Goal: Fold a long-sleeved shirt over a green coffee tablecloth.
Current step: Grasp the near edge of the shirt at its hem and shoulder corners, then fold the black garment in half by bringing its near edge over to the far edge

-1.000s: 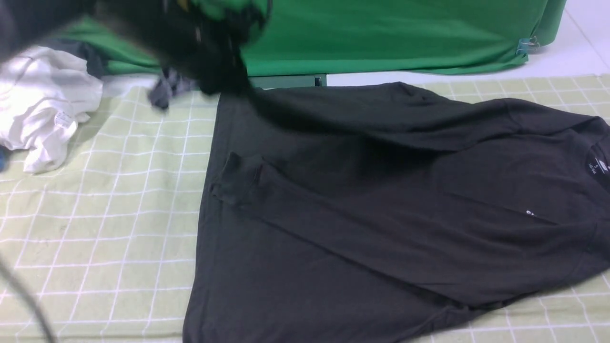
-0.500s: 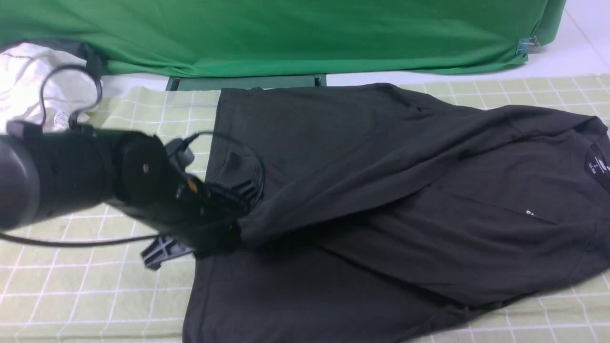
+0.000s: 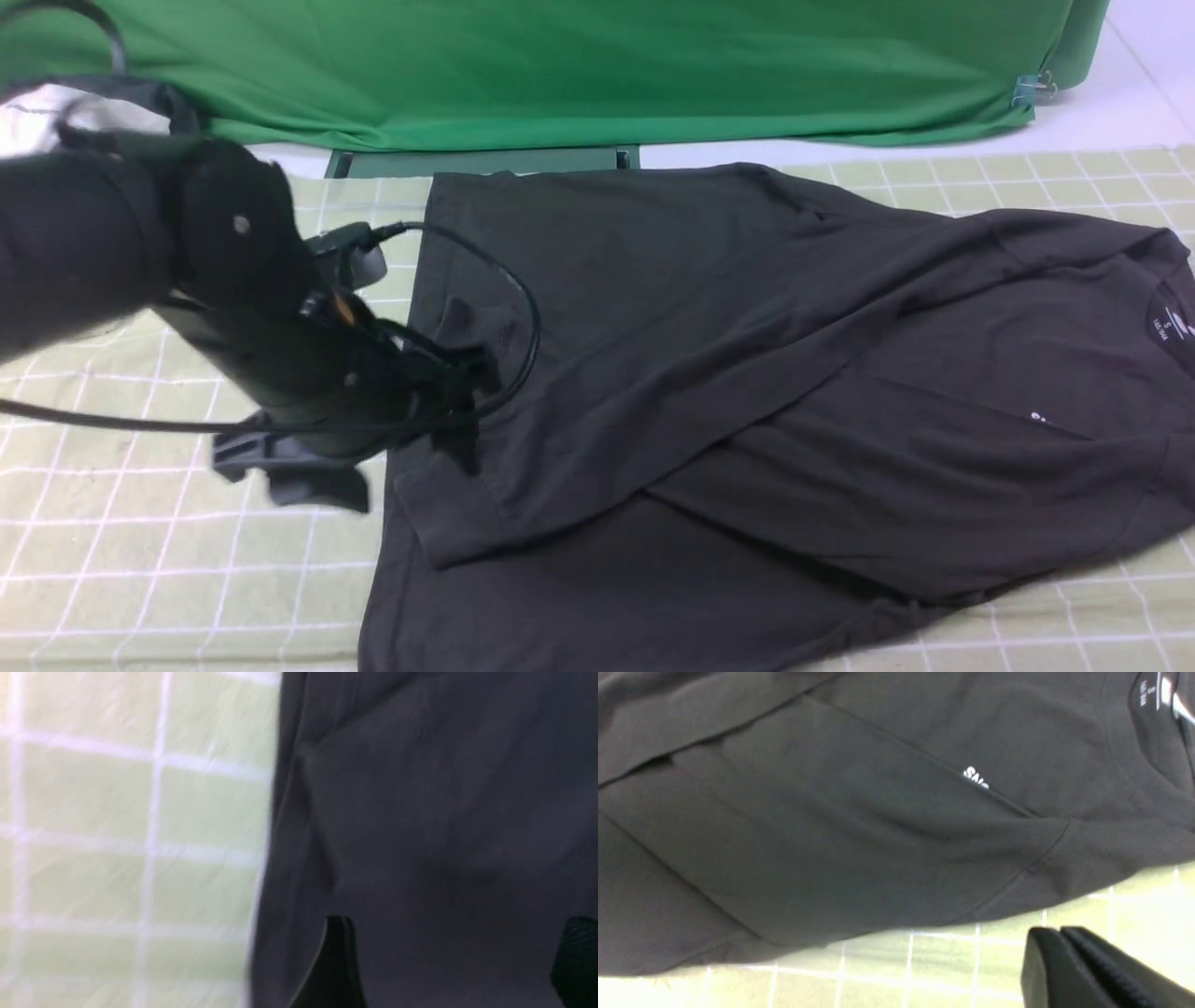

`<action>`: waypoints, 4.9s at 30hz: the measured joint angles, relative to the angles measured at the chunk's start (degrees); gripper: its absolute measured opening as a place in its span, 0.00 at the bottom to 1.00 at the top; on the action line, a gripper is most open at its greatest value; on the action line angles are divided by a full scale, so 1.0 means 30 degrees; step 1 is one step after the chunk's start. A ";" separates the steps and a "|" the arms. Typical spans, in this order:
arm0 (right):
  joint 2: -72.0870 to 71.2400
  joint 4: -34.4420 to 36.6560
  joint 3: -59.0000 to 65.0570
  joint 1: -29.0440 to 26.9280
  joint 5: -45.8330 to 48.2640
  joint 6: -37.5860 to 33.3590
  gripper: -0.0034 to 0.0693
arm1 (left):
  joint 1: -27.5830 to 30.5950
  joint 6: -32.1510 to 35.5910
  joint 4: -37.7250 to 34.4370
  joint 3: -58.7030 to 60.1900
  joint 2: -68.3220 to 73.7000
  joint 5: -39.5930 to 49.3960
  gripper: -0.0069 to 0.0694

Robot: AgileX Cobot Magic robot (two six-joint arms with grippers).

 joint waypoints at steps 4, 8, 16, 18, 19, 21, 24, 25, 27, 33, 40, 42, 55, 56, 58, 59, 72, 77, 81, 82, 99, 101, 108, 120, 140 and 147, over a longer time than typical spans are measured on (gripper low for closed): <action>0.0000 0.0000 0.0000 0.0000 0.0060 -0.0019 0.09 | 0.0000 0.1166 0.0171 0.1283 -0.0642 0.1941 0.84; 0.0000 0.0018 0.0000 0.0000 0.0281 -0.0019 0.09 | 0.0000 0.1649 0.0197 0.2657 -0.0640 0.1263 0.81; 0.0000 0.0018 0.0000 0.0000 0.0828 -0.0019 0.10 | 0.0000 0.3059 -0.1470 0.6088 -0.0660 -0.2310 0.73; 0.0000 0.0018 0.0000 0.0000 0.0847 -0.0019 0.10 | 0.0000 0.3936 -0.2480 0.6471 -0.0660 -0.2922 0.71; 0.0000 0.0018 0.0000 0.0000 0.0847 -0.0019 0.10 | 0.0000 0.4550 -0.3099 0.6652 -0.0660 -0.3323 0.70; 0.0000 0.0018 0.0000 0.0000 0.0847 -0.0019 0.10 | 0.0000 0.4995 -0.3505 0.6891 -0.0660 -0.3881 0.68; 0.0000 0.0018 0.0000 0.0000 0.0847 -0.0043 0.10 | 0.0000 0.5211 -0.3255 0.7181 -0.0660 -0.4226 0.63; 0.0000 0.0018 0.0000 0.0000 0.0847 -0.0043 0.10 | 0.0000 0.5277 -0.3112 0.7243 -0.0660 -0.4226 0.62; 0.0000 0.0018 0.0000 0.0000 0.0847 -0.0043 0.10 | 0.0000 0.5340 -0.2945 0.7289 -0.0660 -0.4141 0.60; 0.0000 0.0018 0.0000 0.0000 0.0847 -0.0082 0.10 | 0.0000 0.5340 -0.2787 0.7682 -0.0660 -0.4146 0.56; 0.0000 0.0018 0.0000 0.0000 0.0847 0.0006 0.10 | 0.0000 0.5422 -0.2754 0.7870 -0.0310 -0.4314 0.51; 0.0000 0.0018 0.0000 0.0000 0.0847 0.0049 0.10 | 0.0000 0.5704 -0.3047 0.7870 -0.0285 -0.4645 0.47; 0.0000 -0.0061 0.0030 0.0995 0.2570 0.0049 0.10 | 0.0000 1.0776 -0.5792 0.7889 -0.0119 -0.5513 0.12; 0.0000 -0.0061 0.0100 0.1618 0.2588 0.0049 0.10 | 0.0000 1.0916 -0.5792 0.7889 -0.0213 -0.5297 0.12; 0.0000 -0.0061 0.0558 0.3158 0.2611 -0.0097 0.11 | 0.0000 1.1127 -0.5749 0.7889 -0.0591 -0.4891 0.12; 0.0000 -0.0078 0.1030 0.4190 0.2652 -0.0351 0.12 | 0.0000 1.1295 -0.5699 0.7889 -0.0901 -0.4809 0.12; 0.3681 -0.1863 0.5202 1.2019 -0.0105 -0.0832 0.40 | 0.0000 1.0791 -0.3182 0.7889 -0.3067 -0.4293 0.12; 0.6581 -0.3403 0.4901 1.3917 -0.2522 -0.0832 0.47 | 0.0000 1.0640 -0.3159 0.7903 -0.3067 -0.4750 0.12; 0.8571 -0.6434 0.4370 1.4604 -0.4092 0.0010 0.47 | 0.0000 1.0603 -0.3177 0.7903 -0.3067 -0.4818 0.12; 0.9188 -0.7770 0.4195 1.4705 -0.4656 0.0871 0.47 | 0.0000 1.0603 -0.3177 0.7903 -0.3067 -0.4818 0.12; 1.0971 -1.4209 0.3996 1.4736 -0.5288 0.5784 0.51 | 0.0000 1.0603 -0.3177 0.7903 -0.3067 -0.4855 0.12; 1.0971 -1.4341 0.3996 1.4736 -0.5363 0.5894 0.54 | 0.0000 1.0603 -0.3177 0.7903 -0.3067 -0.4855 0.12; 1.1118 -1.4454 0.3996 1.4736 -0.6268 0.6907 0.40 | 0.0000 1.0585 -0.3199 0.7903 -0.3067 -0.4855 0.12; 0.9706 -0.9561 0.3681 1.4736 -0.4752 0.5899 0.07 | 0.0000 1.0460 -0.2820 0.6804 -0.3642 -0.1439 0.12; 0.3345 -0.6055 0.4847 1.6144 -0.0895 0.6070 0.07 | 0.0000 0.9578 -0.5942 0.8149 -1.0454 0.0922 0.12; 0.4533 -0.6617 0.2969 1.2110 -0.1629 0.4275 0.06 | 0.0000 0.8160 -0.4777 0.5830 -0.9331 -0.0905 0.12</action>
